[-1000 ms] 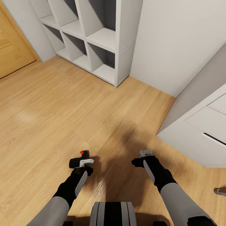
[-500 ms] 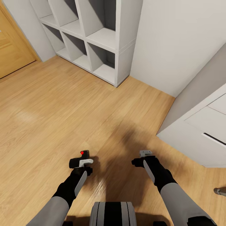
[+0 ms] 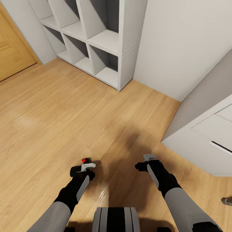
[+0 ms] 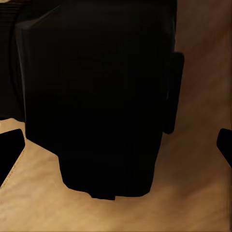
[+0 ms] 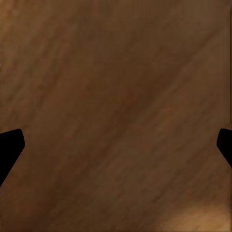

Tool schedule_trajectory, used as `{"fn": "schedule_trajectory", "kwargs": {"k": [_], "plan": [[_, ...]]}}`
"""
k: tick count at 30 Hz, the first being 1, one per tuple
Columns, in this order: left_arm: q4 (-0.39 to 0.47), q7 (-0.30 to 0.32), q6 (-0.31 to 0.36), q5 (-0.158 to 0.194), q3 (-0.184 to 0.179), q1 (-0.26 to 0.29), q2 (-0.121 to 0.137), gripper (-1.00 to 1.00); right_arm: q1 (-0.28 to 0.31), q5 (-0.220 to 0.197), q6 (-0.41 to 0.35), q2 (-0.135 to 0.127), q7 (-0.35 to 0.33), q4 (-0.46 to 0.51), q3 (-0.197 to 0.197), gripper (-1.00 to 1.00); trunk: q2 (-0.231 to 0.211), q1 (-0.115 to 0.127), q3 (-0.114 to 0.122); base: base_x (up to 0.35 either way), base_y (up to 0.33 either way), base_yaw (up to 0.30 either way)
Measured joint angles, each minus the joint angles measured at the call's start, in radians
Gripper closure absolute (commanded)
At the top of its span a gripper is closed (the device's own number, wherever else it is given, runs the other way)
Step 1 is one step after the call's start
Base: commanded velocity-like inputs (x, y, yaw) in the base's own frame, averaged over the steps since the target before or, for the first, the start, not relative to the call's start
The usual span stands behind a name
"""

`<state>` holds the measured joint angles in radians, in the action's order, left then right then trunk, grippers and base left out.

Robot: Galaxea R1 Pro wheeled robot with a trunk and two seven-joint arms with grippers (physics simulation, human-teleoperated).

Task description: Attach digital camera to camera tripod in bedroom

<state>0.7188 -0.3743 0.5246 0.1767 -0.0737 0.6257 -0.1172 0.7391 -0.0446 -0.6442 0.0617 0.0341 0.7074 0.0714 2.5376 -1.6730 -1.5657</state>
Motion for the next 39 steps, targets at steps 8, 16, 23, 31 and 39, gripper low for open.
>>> {"fn": "schedule_trajectory", "kwargs": {"k": [8, 16, 23, 31, 39], "plan": [[-0.001, 0.0, 0.0, 0.0, 0.001, 0.0, 0.0, -1.0, 0.0, 0.0, 0.0, 0.0, 0.0, 0.0, -0.001, -1.0, 0.0, 0.0, 0.0, 0.012, 0.0, 0.0], [-0.001, 0.0, 0.0, 0.0, 0.002, 0.0, 0.001, -1.0, 0.0, 0.001, 0.0, 0.0, 0.0, 0.0, -0.001, -1.0, 0.0, 0.0, 0.0, 0.001, 0.0, 0.0], [-0.001, 0.0, 0.0, 0.0, 0.003, 0.0, 0.001, -1.0, 0.0, 0.001, 0.0, 0.0, 0.001, 0.0, -0.001, -1.0, 0.0, 0.0, 0.0, 0.0, 0.0, 0.0], [-0.01, 0.0, -0.002, 0.0, 0.004, 0.0, 0.002, -1.0, 0.0, 0.001, 0.0, 0.0, 0.001, 0.0, 0.0, -1.0, 0.0, 0.0, 0.0, 0.0, 0.0, 0.0], [-0.056, 0.0, -0.07, 0.005, 0.006, 0.0, 0.001, 1.0, 0.0, 0.001, 0.0, -0.001, 0.0, 0.0, -0.001, -1.0, 0.0, 0.0, 0.0, 0.0, 0.0, 0.0]]}}
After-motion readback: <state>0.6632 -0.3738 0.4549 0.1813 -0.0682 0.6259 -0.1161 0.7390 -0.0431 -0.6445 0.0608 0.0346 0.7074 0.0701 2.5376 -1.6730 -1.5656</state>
